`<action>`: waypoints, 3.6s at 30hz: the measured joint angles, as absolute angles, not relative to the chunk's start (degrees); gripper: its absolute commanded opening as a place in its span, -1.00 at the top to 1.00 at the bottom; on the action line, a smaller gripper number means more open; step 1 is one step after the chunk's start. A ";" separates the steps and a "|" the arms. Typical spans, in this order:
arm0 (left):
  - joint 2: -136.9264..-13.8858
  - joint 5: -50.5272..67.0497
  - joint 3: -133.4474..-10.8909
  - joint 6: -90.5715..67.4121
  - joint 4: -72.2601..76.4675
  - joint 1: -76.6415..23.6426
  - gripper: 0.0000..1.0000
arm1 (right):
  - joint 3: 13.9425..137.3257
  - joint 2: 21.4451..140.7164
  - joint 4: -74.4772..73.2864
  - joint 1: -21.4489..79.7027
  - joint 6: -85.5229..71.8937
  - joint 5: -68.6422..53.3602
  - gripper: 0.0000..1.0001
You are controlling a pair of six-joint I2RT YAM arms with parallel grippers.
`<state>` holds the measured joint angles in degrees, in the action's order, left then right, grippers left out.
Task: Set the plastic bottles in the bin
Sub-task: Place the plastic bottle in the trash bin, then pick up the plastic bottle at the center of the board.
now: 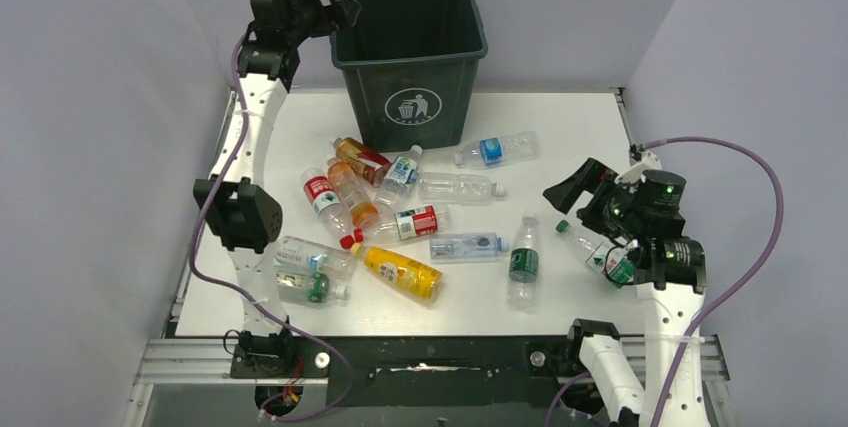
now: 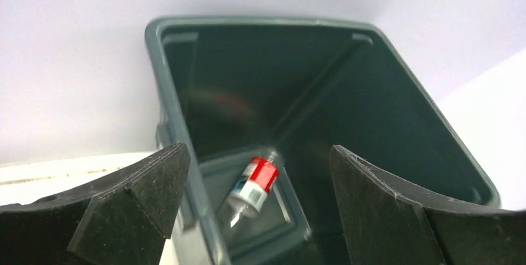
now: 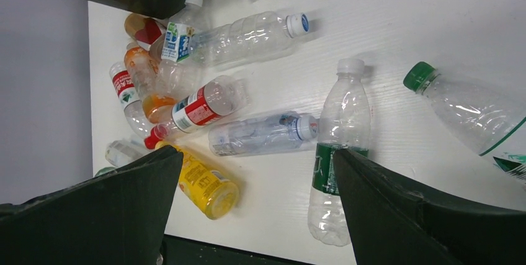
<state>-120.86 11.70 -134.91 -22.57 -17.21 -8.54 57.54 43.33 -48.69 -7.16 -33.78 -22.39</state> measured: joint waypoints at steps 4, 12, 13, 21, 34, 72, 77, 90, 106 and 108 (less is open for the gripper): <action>-111.44 16.01 -123.26 -25.71 -19.49 -7.22 -0.69 | 58.13 43.90 -50.72 -7.16 -33.06 -20.05 -0.96; -86.54 25.06 -90.50 -31.99 -13.78 -9.82 -0.70 | 53.41 40.88 -54.35 -7.16 -33.08 -15.90 -0.96; -84.75 25.67 -87.42 -32.45 -12.95 -10.59 -0.70 | 52.71 40.45 -54.72 -7.16 -33.39 -15.57 -0.96; -84.71 26.44 -75.16 -32.93 -11.92 -19.16 -0.70 | 50.57 38.09 -56.42 -7.16 -36.01 -14.52 -0.96; -98.19 23.11 -75.72 -31.24 -13.80 -32.38 -0.70 | 47.48 32.84 -57.67 -7.14 -39.07 -16.01 -0.96; -96.55 3.18 -82.21 -38.41 -34.15 -52.64 -0.71 | 32.91 32.38 -46.76 -5.89 -29.02 -33.36 -0.96; -95.46 3.01 -82.26 -38.30 -32.86 -51.96 -0.71 | 32.91 33.78 -45.50 -5.76 -29.69 -31.64 -0.96; -95.55 6.11 -80.71 -33.08 -30.46 -45.21 -0.71 | 33.52 43.62 -39.92 -5.39 -33.69 -26.63 -0.96; -95.81 13.63 -75.16 -31.35 -26.37 -47.33 -0.71 | 37.54 59.99 -35.94 10.61 -39.07 -10.59 -0.94; -95.11 14.33 -74.13 -31.64 -26.52 -48.05 -0.71 | 38.98 62.22 -36.12 12.45 -39.70 -7.88 -0.95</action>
<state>-95.11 14.33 -74.13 -31.64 -26.52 -48.05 38.98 62.22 -36.12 12.45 -39.70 -7.88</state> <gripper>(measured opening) 0.854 0.973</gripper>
